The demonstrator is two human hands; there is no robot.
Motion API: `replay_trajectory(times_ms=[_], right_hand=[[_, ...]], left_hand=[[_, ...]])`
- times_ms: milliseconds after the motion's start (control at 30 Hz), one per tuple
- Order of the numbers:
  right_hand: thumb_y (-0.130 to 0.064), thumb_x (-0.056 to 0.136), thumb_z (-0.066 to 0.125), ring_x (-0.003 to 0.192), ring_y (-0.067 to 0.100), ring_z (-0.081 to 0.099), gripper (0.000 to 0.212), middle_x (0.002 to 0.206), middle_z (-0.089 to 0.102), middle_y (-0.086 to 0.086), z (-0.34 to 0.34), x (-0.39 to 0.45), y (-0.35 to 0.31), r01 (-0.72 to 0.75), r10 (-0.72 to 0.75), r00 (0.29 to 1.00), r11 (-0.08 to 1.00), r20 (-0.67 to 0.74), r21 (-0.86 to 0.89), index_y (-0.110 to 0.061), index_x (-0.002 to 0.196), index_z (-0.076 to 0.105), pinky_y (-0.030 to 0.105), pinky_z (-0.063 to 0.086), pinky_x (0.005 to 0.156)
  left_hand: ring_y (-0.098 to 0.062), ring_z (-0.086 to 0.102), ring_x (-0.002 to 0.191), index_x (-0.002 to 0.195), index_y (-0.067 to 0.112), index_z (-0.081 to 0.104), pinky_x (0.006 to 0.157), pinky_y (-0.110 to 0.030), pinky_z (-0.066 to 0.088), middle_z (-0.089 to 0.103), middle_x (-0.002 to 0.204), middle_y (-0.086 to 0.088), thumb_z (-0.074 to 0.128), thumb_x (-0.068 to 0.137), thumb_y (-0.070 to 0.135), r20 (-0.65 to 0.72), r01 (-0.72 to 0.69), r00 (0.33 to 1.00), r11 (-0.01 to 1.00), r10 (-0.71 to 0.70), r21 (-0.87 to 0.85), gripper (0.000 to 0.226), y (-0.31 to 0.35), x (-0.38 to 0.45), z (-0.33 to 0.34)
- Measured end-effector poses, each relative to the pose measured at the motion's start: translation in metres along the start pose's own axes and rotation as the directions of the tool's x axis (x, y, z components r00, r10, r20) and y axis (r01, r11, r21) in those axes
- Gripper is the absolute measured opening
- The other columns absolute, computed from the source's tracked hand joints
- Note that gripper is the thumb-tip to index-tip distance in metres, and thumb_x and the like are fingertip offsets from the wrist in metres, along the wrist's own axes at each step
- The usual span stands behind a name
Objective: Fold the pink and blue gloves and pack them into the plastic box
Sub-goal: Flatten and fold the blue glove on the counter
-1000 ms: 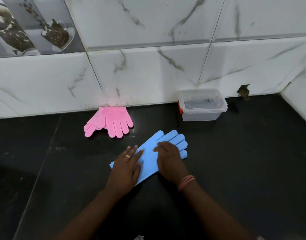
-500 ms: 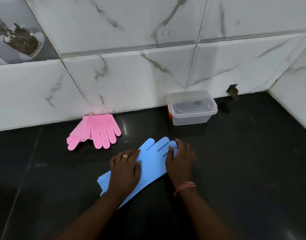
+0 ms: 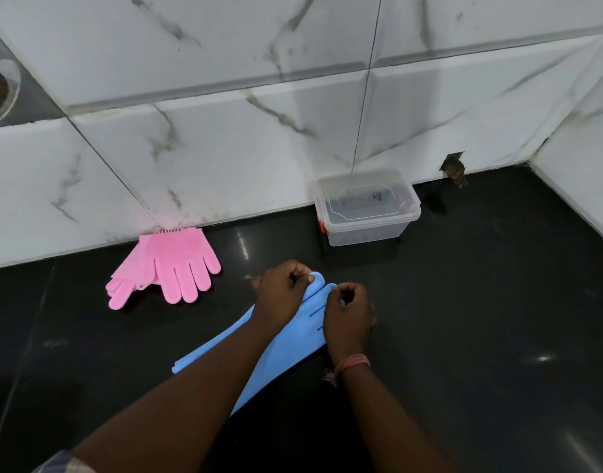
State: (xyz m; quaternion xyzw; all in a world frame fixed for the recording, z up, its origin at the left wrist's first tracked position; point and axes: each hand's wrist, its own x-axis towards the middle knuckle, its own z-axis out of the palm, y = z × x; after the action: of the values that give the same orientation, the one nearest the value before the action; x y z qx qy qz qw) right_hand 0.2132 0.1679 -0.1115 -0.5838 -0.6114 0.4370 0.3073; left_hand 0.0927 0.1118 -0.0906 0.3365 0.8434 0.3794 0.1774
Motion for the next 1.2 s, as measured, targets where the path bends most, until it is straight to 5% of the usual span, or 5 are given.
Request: replay_trajectory(times_ms=[367,800,967,1067,1200], right_hand=[[-0.017,0.095,0.053,0.118,0.02,0.051,0.02,0.122,0.058,-0.002,0.002,0.002,-0.001,0.07,-0.053,0.996,0.966,0.074,-0.247,-0.025,0.112,0.057,0.044,0.036,0.104],[-0.027,0.097,0.053,0.116,0.021,0.051,0.014,0.121,0.058,-0.001,0.004,0.002,-0.001,0.098,-0.079,0.994,0.95,0.076,-0.297,-0.025,0.11,0.058,0.043,0.036,0.101],[-0.023,0.096,0.061,0.103,0.014,0.061,0.02,0.111,0.063,-0.002,-0.026,0.013,0.0,-0.066,0.052,0.992,0.991,0.118,0.116,-0.02,0.115,0.061,0.027,0.047,0.088],[-0.023,0.093,0.064,0.096,0.009,0.066,0.012,0.097,0.068,-0.011,-0.051,0.017,0.014,-0.088,0.067,0.98,0.99,0.189,0.109,-0.023,0.104,0.068,0.016,0.046,0.073],[-0.026,0.089,0.071,0.085,0.004,0.069,0.007,0.089,0.074,-0.008,-0.057,0.012,0.015,-0.051,0.021,0.941,0.996,0.338,0.078,-0.023,0.094,0.074,0.025,0.055,0.076]], left_hand=[[-0.006,0.056,0.111,0.091,0.039,0.07,0.101,-0.039,0.024,0.07,0.099,0.023,0.064,0.096,0.038,0.003,-0.033,0.999,0.988,0.033,0.148,0.007,-0.006,-0.001,0.021],[-0.014,0.055,0.113,0.084,0.036,0.075,0.103,-0.044,0.028,0.069,0.103,0.014,0.064,0.091,0.052,-0.164,0.142,0.981,0.966,-0.108,0.217,0.02,-0.003,0.0,0.026],[-0.015,0.049,0.12,0.096,0.037,0.071,0.099,-0.038,0.024,0.064,0.115,0.014,0.055,0.098,0.045,-0.262,0.075,0.965,0.973,-0.015,0.22,0.017,0.001,-0.02,0.018],[-0.013,0.049,0.117,0.099,0.041,0.072,0.092,-0.03,0.02,0.064,0.116,0.016,0.058,0.096,0.045,-0.241,-0.024,0.967,0.967,0.088,0.256,0.014,-0.007,-0.046,0.015],[-0.015,0.047,0.128,0.121,0.043,0.067,0.101,-0.03,0.026,0.059,0.134,0.01,0.053,0.092,0.063,-0.099,-0.076,0.99,0.964,0.105,0.255,0.037,-0.015,-0.073,0.021]])
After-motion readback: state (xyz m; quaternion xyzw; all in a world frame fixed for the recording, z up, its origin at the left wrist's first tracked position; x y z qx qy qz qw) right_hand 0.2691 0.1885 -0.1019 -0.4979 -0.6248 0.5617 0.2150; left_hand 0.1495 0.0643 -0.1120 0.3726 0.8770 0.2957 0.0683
